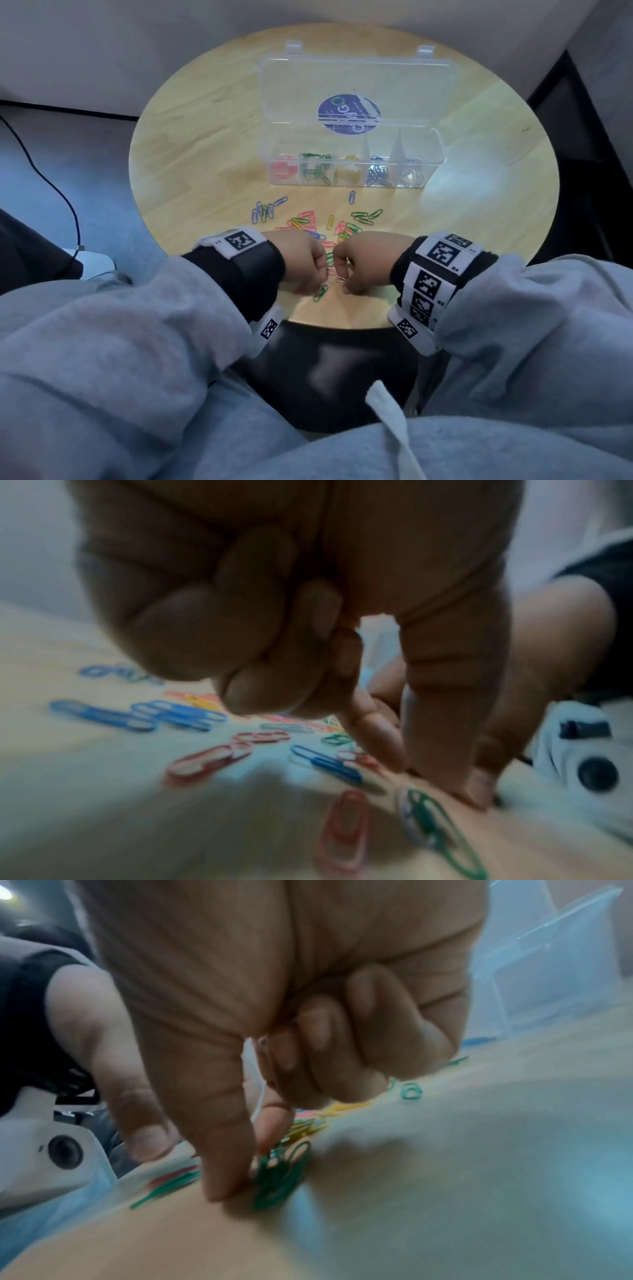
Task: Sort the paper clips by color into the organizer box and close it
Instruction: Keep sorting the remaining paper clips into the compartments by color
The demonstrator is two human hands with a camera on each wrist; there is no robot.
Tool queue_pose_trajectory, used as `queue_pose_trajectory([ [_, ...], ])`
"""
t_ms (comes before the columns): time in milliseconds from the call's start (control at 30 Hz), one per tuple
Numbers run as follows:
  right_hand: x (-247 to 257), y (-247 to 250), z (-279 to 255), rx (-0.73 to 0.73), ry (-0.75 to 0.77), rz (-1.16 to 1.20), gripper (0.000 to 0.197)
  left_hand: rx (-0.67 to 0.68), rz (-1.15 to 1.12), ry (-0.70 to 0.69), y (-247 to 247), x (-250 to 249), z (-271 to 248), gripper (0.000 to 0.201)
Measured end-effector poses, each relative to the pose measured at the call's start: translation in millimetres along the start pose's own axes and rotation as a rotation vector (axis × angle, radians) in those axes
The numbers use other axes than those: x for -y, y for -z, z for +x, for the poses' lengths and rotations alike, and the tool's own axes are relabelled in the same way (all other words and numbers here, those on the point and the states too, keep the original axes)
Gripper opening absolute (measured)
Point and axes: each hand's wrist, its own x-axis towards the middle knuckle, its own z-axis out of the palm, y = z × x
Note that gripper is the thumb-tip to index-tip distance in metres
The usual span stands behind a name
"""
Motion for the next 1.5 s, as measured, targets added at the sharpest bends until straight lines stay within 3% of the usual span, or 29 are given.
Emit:
queue_pose_trajectory([
  [200,-9,2,0,-0.043,-0.030,0.087,0.009,-0.026,0.175,0.001,-5,-8,2,0.013],
  [467,-26,15,-1,-0.074,-0.125,0.459,0.018,-0.034,0.138,0.020,-7,-6,6,0.020],
  [633,-29,16,1,-0.066,-0.152,0.512,0.020,-0.025,0.088,0.005,-8,-2,6,0.012],
  [733,-29,15,4,-0.003,-0.177,0.637,0.023,-0.047,-0.011,0.014,-1,4,5,0.012],
  [867,-27,19,6,0.058,-0.200,1.072,0.021,0.002,-0.215,-0.002,19,14,1,0.019],
  [1000,-27,20,10,0.002,-0.121,1.230,0.035,-0.042,-0.716,-0.026,34,20,0,0.031],
  [1100,-24,18,16,-0.045,-0.156,1.160,0.031,-0.119,-1.042,-0.079,48,28,0,0.050],
  [1233,-17,20,18,-0.023,-0.114,1.034,0.021,-0.195,-1.236,-0.096,61,36,-3,0.037],
  [1333,-10,26,18,-0.046,-0.048,0.752,0.018,-0.226,-1.267,-0.046,66,38,-3,0.033],
  [1500,4,33,26,-0.069,0.025,0.299,0.009,-0.150,-1.405,-0.047,73,45,-5,0.032],
])
